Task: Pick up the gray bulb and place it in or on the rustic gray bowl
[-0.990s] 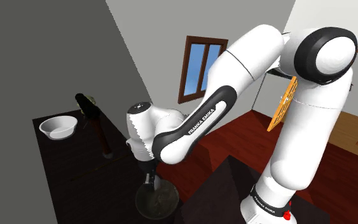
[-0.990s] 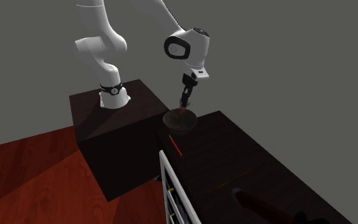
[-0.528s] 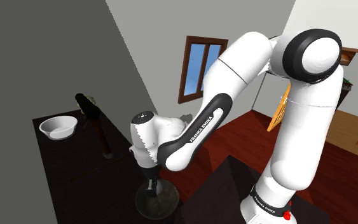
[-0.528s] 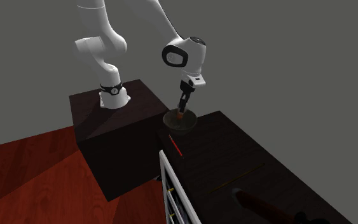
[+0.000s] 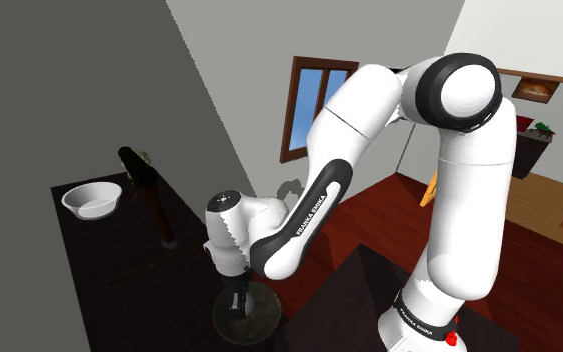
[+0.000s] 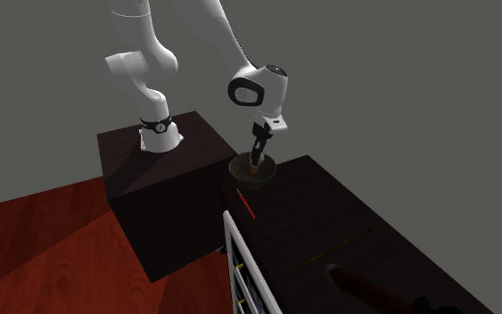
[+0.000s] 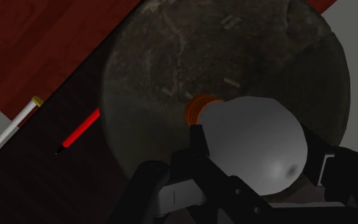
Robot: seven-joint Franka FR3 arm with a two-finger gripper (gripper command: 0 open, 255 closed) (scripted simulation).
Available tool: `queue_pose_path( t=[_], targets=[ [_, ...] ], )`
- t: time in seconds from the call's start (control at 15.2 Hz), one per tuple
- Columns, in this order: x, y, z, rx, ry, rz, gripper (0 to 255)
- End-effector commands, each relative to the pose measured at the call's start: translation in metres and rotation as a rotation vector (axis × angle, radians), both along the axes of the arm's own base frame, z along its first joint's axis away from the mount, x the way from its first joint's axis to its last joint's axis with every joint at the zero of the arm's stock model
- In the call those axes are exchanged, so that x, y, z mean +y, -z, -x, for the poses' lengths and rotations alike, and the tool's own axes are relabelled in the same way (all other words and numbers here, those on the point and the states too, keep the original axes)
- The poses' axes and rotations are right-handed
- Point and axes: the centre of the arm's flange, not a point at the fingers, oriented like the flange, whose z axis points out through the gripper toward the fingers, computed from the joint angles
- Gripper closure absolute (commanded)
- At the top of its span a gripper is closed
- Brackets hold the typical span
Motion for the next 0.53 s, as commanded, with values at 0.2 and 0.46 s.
queue_pose_path(
  t=[0.2,0.46],
  targets=[
    [0.0001,0.0023,0.0000,-0.001,0.000,0.000,255],
    [0.0001,0.0023,0.0000,-0.001,0.000,0.000,0]
  ],
)
